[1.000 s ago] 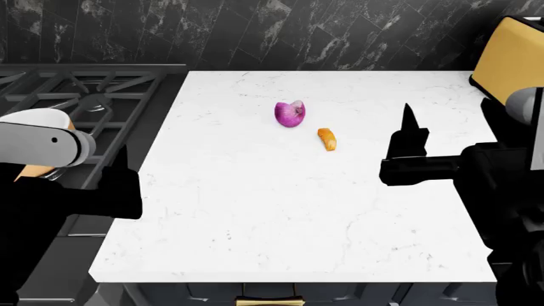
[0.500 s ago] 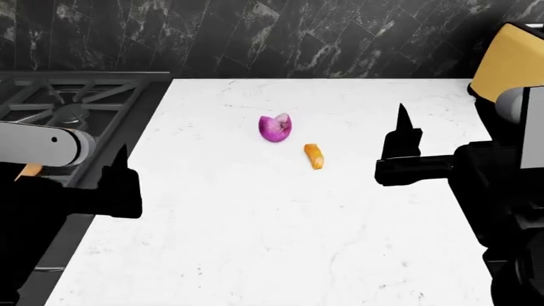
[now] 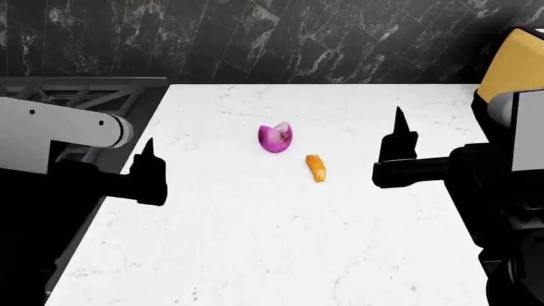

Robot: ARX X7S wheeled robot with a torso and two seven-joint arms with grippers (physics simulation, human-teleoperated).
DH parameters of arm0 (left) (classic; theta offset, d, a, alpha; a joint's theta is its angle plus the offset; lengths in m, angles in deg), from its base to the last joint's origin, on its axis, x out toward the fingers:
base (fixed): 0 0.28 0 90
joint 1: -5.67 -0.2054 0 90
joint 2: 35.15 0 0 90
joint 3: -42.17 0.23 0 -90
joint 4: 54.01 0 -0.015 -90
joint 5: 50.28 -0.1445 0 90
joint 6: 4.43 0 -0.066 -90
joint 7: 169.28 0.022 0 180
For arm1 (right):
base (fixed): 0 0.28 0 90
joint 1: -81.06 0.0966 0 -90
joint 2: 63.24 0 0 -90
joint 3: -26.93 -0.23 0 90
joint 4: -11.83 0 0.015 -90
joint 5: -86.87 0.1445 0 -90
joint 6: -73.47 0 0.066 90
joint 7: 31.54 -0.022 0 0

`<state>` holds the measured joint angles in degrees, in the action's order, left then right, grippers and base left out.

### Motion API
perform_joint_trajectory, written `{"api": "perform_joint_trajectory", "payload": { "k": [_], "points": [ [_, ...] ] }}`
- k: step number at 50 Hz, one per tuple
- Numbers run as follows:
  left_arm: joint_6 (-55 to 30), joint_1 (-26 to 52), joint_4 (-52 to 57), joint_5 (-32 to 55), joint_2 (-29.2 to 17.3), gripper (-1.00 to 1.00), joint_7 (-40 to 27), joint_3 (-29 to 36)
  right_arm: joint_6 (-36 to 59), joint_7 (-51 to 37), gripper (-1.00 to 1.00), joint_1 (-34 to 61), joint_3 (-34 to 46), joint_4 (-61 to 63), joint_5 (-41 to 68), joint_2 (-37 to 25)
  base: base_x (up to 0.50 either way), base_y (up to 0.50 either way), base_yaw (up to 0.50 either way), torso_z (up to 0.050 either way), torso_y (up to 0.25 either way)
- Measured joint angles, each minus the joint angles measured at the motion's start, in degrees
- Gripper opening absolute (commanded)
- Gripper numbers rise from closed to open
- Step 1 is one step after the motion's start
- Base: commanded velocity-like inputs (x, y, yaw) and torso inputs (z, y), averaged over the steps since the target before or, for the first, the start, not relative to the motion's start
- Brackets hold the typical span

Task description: Place both pans onto different burners. Then place the onion and the sushi on different pans.

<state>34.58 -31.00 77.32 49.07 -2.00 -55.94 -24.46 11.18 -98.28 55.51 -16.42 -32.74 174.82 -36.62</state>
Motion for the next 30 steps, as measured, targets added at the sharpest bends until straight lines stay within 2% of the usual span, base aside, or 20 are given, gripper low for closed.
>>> {"api": "perform_joint_trajectory", "payload": {
  "k": [12,30],
  "points": [
    [-5.5,8.3,-9.3,-4.5,8.8,1.00,3.8,6.2,-0.4,0.5,1.00,-0.7,-0.1,-0.2,-0.4,-0.2,0.00,0.00,0.00,0.000,0.000],
    [-7.1,19.7,-31.1,-18.1,23.3,1.00,15.5,14.8,-0.9,1.2,1.00,-1.3,-0.4,-0.1,-0.7,-0.8,0.00,0.00,0.00,0.000,0.000]
  ]
}}
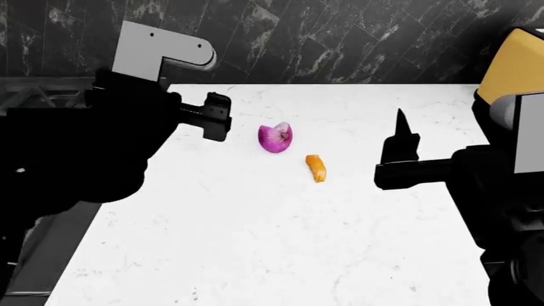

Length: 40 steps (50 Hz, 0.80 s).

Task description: Place both pans onto different burners. Then place the onion and the sushi on different pans.

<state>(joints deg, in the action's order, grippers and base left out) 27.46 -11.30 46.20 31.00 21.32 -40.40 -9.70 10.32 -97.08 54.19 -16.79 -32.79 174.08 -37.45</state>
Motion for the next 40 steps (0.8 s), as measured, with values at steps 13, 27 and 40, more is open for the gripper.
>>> {"api": "perform_joint_trajectory", "payload": {
  "k": [13,27,40],
  "points": [
    [6.5,1.7,-11.6,-12.9,7.7,1.00,8.0,6.6,-1.1,1.0,1.00,-1.4,-0.1,-0.4,-0.8,-0.7,0.00,0.00,0.00,0.000,0.000],
    [13.1,2.6,-27.6,-20.7,16.9,1.00,16.6,11.2,-3.4,2.6,1.00,-4.1,-0.3,-1.2,-2.2,-2.0,0.00,0.00,0.00,0.000,0.000],
    [16.4,1.0,-34.4,-23.2,22.1,1.00,20.5,13.6,-3.9,3.0,1.00,-4.8,-0.5,-1.5,-2.2,-2.4,0.00,0.00,0.00,0.000,0.000]
  ]
}}
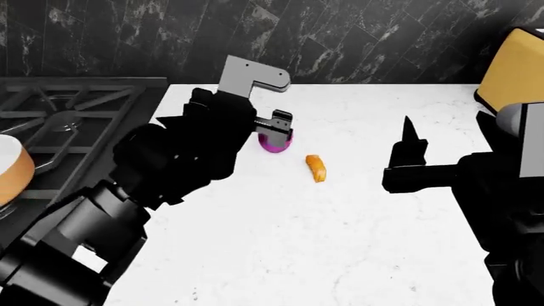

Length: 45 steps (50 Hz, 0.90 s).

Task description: Place both pans onto different burners. Then place the onion and the sushi on different pans.

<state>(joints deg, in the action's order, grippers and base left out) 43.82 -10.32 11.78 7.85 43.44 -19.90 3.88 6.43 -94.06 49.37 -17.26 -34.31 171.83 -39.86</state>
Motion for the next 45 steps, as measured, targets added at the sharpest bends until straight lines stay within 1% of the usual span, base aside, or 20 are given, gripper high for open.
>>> {"api": "perform_joint_trajectory", "payload": {
  "k": [20,31,40,45],
  "points": [
    [3.8,-0.9,-8.0,-2.4,5.4,1.00,4.0,2.4,0.6,-0.2,1.00,0.2,0.0,-0.2,0.4,0.4,0.00,0.00,0.00,0.000,0.000],
    [5.4,-0.7,-10.8,-3.1,7.0,1.00,5.3,3.1,1.4,-0.6,1.00,0.8,-0.1,-0.1,1.0,0.5,0.00,0.00,0.00,0.000,0.000],
    [6.5,-0.8,-11.9,-3.5,7.6,1.00,5.8,3.6,2.0,-0.9,1.00,1.3,-0.2,-0.1,1.1,0.9,0.00,0.00,0.00,0.000,-0.236],
    [6.7,-0.9,-12.2,-3.4,7.7,1.00,5.9,3.7,2.1,-0.9,1.00,1.2,-0.1,-0.1,1.2,1.1,0.00,0.00,0.00,0.000,0.000]
  ]
}}
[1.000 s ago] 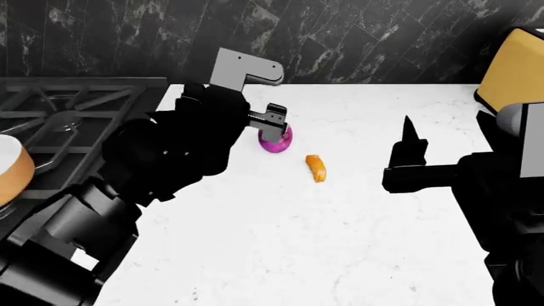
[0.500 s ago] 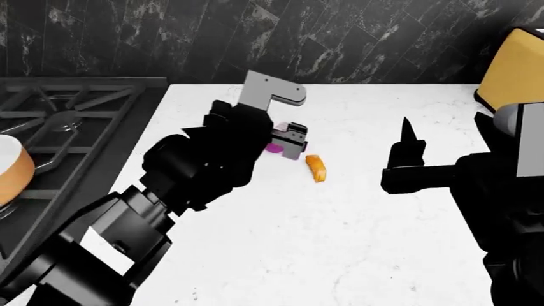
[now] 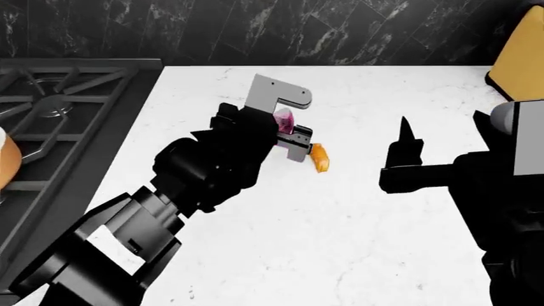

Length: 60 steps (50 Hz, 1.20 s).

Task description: Place both pans onto different burners. Then place the onion and the sushi on different pans.

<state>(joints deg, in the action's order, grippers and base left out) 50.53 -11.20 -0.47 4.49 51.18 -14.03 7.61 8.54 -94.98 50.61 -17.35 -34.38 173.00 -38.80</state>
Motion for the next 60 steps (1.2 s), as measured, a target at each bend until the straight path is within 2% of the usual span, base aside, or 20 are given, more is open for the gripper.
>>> {"api": "perform_joint_trajectory", "payload": {
  "k": [26,27,47,52,60],
  "points": [
    [1.2,-0.3,-0.6,-0.2,0.5,1.00,0.2,0.7,0.2,0.3,1.00,-0.2,0.0,-0.4,-0.3,0.8,0.00,0.00,0.00,0.000,-0.045],
    [1.3,-0.3,-0.7,-0.2,0.5,-1.00,0.1,0.7,0.2,0.4,1.00,-0.3,0.0,-0.4,-0.3,0.8,0.00,0.00,0.00,0.000,0.000],
    [2.0,-0.7,0.1,-0.2,-0.7,-1.00,-0.9,0.9,-0.1,0.6,1.00,-0.9,0.1,-0.7,-0.8,1.1,0.00,0.00,0.00,0.000,0.000],
    [1.3,-0.7,4.0,1.0,-3.2,-1.00,-2.5,0.0,-0.2,0.6,1.00,-1.1,0.1,-0.8,-0.9,1.1,0.00,0.00,0.00,0.000,0.000],
    [-1.2,-1.0,15.9,4.5,-10.0,-1.00,-7.3,-2.5,0.1,0.6,1.00,-0.9,0.0,-1.0,-0.9,1.5,0.00,0.00,0.00,0.000,0.000]
  ]
}}
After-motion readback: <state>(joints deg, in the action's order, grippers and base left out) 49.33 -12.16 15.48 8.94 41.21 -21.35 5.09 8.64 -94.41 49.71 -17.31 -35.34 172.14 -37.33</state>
